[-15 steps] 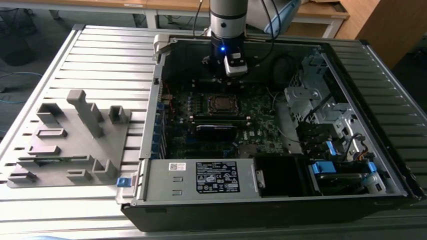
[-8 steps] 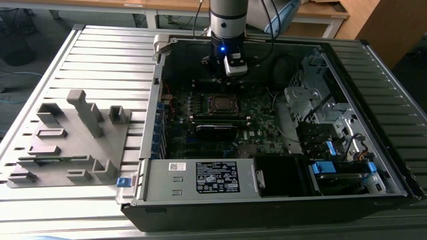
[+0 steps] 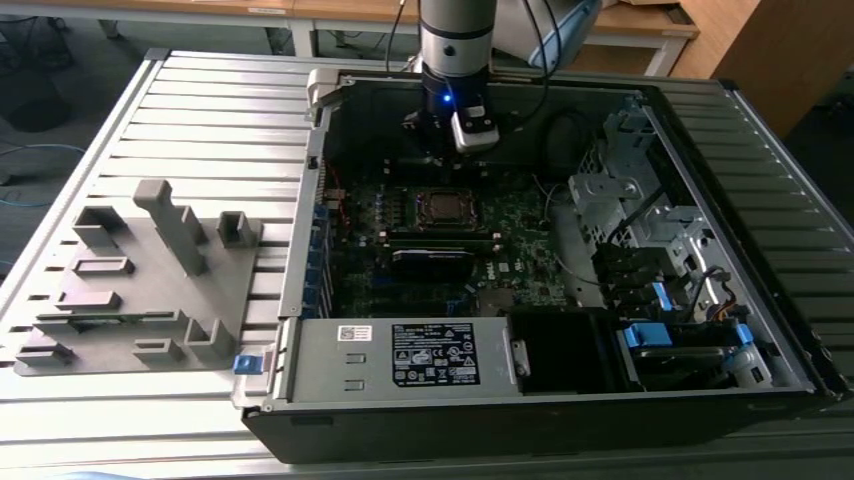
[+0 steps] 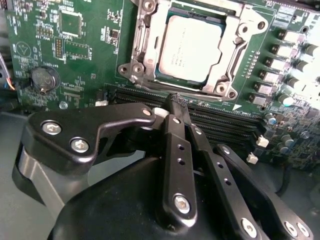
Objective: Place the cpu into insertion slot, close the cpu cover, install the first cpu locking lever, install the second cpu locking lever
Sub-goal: 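Install the first cpu locking lever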
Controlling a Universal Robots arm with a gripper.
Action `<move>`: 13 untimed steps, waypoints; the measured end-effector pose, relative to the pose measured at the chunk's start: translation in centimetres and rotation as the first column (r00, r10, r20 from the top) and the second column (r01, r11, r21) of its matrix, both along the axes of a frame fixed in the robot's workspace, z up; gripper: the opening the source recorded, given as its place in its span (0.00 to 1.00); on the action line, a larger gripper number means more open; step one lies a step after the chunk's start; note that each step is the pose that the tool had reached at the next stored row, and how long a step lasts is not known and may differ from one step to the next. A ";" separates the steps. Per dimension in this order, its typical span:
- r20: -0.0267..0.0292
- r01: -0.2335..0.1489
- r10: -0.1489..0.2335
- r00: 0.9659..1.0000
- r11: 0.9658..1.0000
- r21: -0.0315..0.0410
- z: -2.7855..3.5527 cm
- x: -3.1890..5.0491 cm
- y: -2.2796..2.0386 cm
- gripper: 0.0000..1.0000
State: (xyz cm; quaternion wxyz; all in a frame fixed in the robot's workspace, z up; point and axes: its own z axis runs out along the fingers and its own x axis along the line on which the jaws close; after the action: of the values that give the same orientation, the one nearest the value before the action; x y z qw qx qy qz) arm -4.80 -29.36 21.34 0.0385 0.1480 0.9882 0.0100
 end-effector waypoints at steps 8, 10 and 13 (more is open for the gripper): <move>0.000 -0.086 0.086 0.996 0.996 0.000 0.00 0.00 0.00 0.11; 0.000 -0.104 0.104 0.995 0.995 0.000 0.00 0.00 0.00 0.11; 0.000 -0.130 0.130 0.992 0.992 0.000 0.00 0.00 0.00 0.11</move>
State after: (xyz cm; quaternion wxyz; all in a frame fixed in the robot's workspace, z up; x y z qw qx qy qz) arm -4.80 -29.36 21.34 0.0378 0.0834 0.9957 0.0128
